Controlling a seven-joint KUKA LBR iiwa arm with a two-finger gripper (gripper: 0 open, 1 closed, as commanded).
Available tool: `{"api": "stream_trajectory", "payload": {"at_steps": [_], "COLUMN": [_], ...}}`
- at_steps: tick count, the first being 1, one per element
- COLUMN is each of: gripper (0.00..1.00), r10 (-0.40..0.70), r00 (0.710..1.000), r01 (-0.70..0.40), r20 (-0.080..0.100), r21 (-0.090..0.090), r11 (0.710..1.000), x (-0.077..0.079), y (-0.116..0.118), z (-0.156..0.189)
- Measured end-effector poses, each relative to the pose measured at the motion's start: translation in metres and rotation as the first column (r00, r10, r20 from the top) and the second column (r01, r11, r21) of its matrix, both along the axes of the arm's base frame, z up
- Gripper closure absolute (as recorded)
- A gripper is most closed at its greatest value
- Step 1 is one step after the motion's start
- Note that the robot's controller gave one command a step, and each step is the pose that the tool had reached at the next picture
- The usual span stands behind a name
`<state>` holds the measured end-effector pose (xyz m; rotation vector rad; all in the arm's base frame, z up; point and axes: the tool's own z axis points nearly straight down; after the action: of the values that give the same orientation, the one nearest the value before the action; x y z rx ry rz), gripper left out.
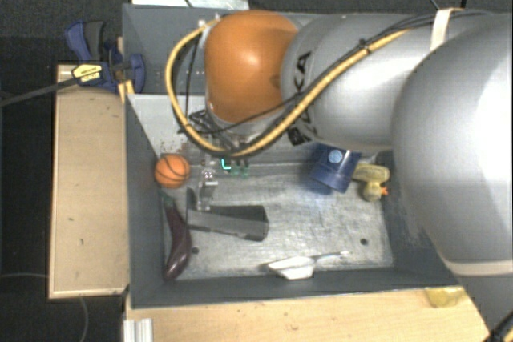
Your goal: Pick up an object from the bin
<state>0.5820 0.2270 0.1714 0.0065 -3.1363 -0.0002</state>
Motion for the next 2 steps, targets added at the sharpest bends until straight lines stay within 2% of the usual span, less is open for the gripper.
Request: {"api": "stream_trajectory", "payload": {"at_steps": [1,2], "gripper": [0.0,0.0], "r10": [-0.005,0.044], "r00": [1.0,0.999], "r01": [0.005,-0.044], "r20": [0.008,0.01], "r21": [0.002,0.002], "r11": [1.0,0.999], "x": [0.002,-0.019], "y": [-0.001,-0.003], "z": [0.005,-0.047]}}
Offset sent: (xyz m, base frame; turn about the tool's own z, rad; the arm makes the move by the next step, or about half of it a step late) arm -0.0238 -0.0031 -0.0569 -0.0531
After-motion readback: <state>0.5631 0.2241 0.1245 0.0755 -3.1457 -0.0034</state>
